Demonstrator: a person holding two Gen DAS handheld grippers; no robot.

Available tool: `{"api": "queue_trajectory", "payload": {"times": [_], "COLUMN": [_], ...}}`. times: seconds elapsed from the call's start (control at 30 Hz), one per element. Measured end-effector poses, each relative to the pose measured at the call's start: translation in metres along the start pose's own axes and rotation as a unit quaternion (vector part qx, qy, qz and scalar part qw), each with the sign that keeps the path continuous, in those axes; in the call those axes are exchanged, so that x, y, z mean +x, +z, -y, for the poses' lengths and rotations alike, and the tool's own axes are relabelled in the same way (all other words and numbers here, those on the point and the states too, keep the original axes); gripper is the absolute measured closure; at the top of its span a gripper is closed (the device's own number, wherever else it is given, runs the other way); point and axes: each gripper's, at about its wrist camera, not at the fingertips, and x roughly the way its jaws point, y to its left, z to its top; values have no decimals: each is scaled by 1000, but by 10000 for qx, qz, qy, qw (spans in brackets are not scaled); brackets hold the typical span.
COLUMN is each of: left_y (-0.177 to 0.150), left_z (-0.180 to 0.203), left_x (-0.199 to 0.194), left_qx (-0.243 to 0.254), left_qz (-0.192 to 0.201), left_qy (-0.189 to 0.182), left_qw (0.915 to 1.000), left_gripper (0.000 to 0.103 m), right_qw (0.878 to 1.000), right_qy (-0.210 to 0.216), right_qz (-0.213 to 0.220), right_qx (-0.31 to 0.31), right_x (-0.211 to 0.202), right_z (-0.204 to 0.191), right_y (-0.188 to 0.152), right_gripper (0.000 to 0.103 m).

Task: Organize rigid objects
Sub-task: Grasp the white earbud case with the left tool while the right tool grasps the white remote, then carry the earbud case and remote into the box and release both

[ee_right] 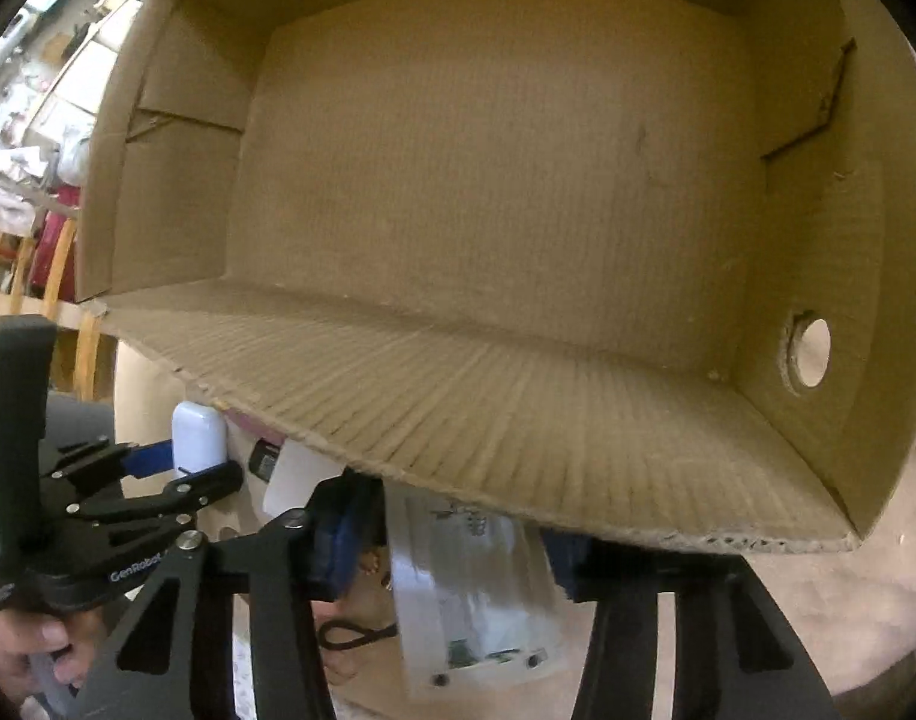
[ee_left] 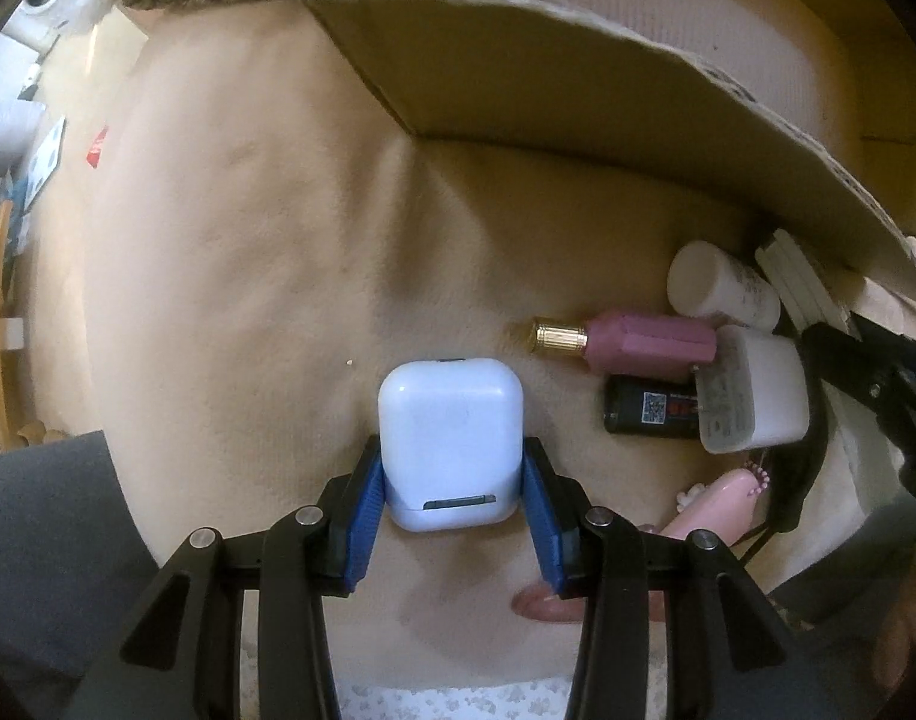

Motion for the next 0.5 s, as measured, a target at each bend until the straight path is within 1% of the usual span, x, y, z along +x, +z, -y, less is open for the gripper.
{"api": "queue_trajectory", "payload": {"times": [0.1,0.17,0.23,0.27,0.4,0.5], "left_y": [-6,-9,-14,-15,-28,-34], "left_z": [-3,-9,-12,-18,-16,-14], "left_x": [-4,-2,-14,-9,-40,-58], "left_qx": [82,12,-53,-54,164,195], "left_qz": [61,94,151,197,541,796], "left_qy": [31,-83,-234,-263,-311,-237], "left_qw": [9999,9999,9996,9994,9979,9964], "left_gripper": [63,64,64,64,64,64], "right_qw": [9999,9999,9997,9995,9981,9964], "right_qy": [-33,22,36,90,375,494], "right_qz": [86,143,241,303,499,687], "right_qx": [-51,-1,-1,-9,-4,11], "right_x": [-4,-8,-18,-22,-44,-56], "right_z": [-4,-5,-8,-8,-17,-20], "right_y": [-4,-7,-14,-20,-37,-45], "right_gripper": [56,56,56,56,56,56]}}
